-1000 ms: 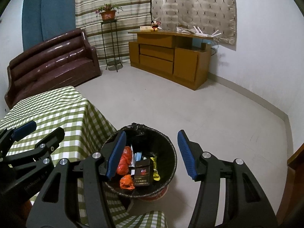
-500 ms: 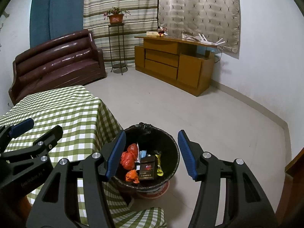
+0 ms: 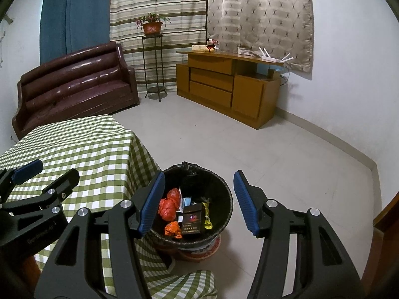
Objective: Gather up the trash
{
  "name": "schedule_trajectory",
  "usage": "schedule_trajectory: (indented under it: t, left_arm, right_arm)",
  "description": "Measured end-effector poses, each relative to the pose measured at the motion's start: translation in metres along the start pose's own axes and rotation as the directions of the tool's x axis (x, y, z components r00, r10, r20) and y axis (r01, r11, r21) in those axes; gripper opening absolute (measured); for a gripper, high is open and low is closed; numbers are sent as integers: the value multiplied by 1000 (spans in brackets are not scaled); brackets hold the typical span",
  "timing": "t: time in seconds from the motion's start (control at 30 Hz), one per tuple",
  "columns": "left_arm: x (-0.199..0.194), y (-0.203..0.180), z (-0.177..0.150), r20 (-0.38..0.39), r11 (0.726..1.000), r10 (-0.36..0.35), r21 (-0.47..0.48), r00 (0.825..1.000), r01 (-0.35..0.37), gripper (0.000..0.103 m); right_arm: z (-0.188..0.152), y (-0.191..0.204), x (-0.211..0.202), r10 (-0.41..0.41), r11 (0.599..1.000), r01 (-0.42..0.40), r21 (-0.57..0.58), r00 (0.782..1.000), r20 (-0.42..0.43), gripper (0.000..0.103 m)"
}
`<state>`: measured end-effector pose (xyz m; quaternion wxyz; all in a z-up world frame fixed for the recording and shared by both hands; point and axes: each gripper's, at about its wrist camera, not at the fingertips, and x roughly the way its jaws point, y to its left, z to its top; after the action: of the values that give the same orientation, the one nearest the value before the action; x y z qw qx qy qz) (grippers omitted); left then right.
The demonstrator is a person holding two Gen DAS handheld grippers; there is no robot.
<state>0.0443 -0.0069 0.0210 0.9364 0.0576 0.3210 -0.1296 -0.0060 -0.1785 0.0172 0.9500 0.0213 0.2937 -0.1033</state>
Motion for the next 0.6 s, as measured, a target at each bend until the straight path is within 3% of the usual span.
schedule_trajectory:
  t: [0.6]
  left_arm:
    - [-2, 1, -1, 1, 1000, 0, -2, 1000, 0, 78]
  right_arm:
    - [-1, 0, -2, 0, 1000, 0, -1, 1000, -2, 56]
